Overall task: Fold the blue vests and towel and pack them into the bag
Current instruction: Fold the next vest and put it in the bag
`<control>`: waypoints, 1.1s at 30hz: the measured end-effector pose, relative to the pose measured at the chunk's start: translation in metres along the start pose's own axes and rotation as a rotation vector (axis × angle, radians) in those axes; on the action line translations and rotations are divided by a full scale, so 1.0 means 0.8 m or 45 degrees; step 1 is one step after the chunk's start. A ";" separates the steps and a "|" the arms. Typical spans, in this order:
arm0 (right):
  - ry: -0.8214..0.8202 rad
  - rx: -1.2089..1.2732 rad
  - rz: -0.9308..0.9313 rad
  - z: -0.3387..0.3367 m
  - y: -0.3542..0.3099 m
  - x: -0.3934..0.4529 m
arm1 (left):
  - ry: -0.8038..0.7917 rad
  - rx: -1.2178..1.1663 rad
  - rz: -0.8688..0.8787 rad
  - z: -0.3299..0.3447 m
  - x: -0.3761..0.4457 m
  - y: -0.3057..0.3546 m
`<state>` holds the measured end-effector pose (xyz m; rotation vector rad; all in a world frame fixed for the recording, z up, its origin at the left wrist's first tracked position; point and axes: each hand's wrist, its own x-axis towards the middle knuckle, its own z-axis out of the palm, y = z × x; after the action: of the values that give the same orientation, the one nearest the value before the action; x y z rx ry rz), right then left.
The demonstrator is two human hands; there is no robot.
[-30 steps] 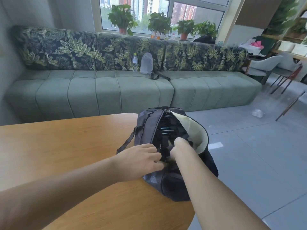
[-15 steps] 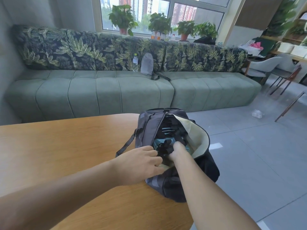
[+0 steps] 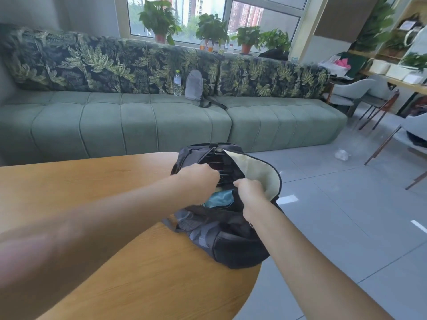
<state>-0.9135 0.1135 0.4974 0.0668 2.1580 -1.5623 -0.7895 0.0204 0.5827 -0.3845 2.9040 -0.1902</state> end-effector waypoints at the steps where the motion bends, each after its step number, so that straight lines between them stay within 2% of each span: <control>1: 0.050 -0.162 -0.177 -0.003 -0.007 -0.003 | -0.092 0.014 -0.004 -0.008 0.015 0.004; 2: 0.056 -0.274 -0.322 -0.005 -0.016 -0.004 | -0.180 0.044 0.001 -0.011 0.031 0.009; 4: -0.078 -0.464 -0.505 -0.007 -0.031 0.006 | -0.287 0.110 -0.004 -0.009 0.063 0.016; 7: -0.349 -0.878 -0.649 -0.008 -0.040 0.034 | -0.270 -0.047 -0.136 0.015 0.101 0.013; 11: -0.522 -1.317 -0.658 -0.013 -0.026 0.066 | -0.181 -0.342 -0.291 0.059 0.119 0.003; 15: -0.646 -1.596 -0.583 -0.028 0.002 0.091 | -0.198 -0.532 -0.361 0.109 0.127 0.003; 18: -0.560 -1.575 -0.600 -0.037 0.014 0.103 | -0.224 -0.611 -0.402 0.133 0.127 0.006; 21: -0.324 -1.567 -0.572 -0.037 0.025 0.114 | -0.307 -0.696 -0.457 0.143 0.123 0.008; 25: -0.058 -1.367 -0.347 -0.026 0.029 0.121 | -0.385 -0.926 -0.587 0.145 0.126 0.004; 28: -0.107 -1.416 -0.189 -0.016 0.019 0.127 | -0.456 -1.195 -0.646 0.147 0.132 -0.002; 31: -0.280 -1.456 -0.112 -0.010 0.013 0.138 | -0.451 -1.155 -0.646 0.155 0.133 -0.004; 33: -0.373 -1.370 -0.040 -0.007 0.017 0.150 | -0.449 -1.081 -0.613 0.158 0.134 -0.003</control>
<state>-1.0175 0.0959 0.4390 -0.5028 2.4415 -0.2335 -0.8628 -0.0231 0.4404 -1.1031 2.3452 0.9614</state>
